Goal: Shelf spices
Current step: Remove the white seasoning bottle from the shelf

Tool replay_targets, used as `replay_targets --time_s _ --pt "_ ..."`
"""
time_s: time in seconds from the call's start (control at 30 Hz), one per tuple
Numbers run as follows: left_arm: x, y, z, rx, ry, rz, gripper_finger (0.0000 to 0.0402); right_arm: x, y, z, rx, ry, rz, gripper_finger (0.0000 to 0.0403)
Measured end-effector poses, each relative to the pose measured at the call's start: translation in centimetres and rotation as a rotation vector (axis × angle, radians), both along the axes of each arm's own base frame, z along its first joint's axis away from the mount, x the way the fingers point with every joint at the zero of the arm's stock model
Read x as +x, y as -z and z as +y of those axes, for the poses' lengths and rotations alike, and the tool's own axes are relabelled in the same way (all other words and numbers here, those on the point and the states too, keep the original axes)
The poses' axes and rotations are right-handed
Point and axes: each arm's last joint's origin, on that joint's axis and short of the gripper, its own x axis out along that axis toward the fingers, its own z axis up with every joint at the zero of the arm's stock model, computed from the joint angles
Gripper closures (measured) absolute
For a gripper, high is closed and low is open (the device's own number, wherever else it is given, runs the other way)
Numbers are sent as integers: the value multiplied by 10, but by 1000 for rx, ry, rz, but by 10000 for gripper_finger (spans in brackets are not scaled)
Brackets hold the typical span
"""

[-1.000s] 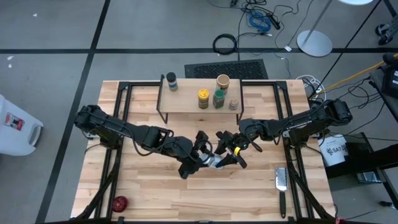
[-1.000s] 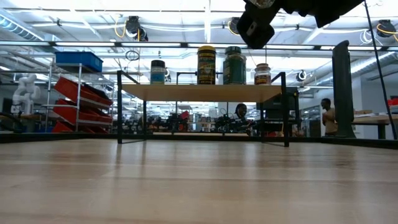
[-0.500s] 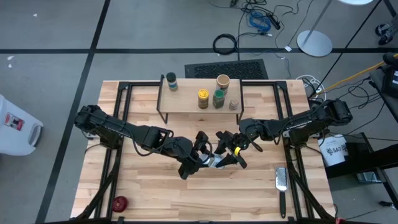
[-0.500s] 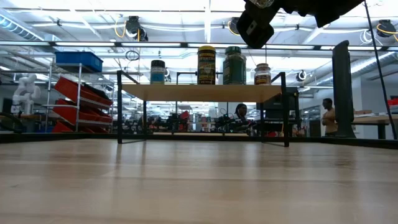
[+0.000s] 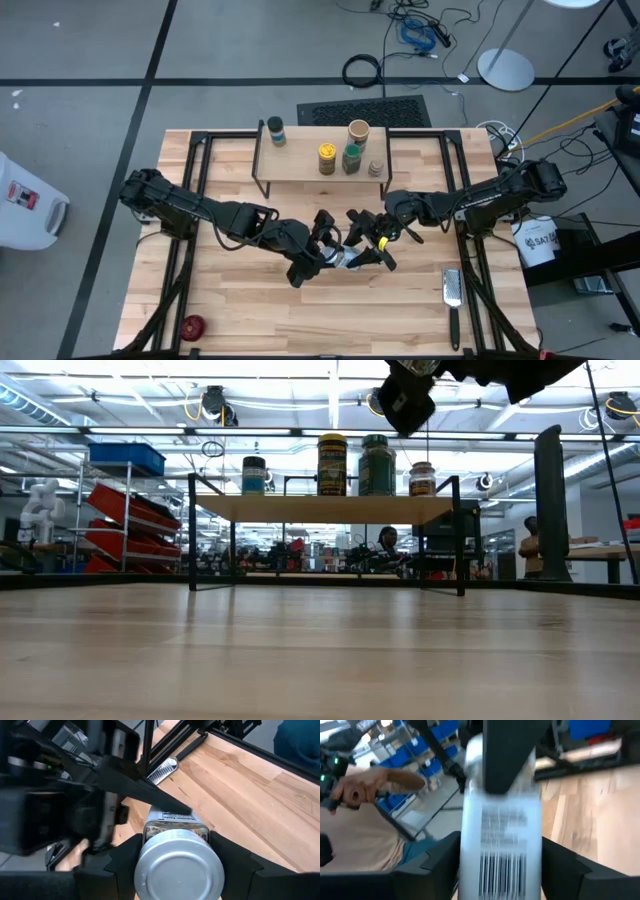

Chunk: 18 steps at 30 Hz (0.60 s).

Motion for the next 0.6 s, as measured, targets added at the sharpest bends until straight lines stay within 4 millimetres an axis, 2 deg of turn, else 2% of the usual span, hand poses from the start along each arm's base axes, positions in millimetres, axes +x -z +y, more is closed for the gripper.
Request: replay_targets --time_s 0.27,0.6 --pt "0 1 0 2 -1 12 194 1 -4 -5 6 12 -38 129" --pt "-3 5 1 -26 -27 63 195 -3 -11 -12 -14 23 -66 124"
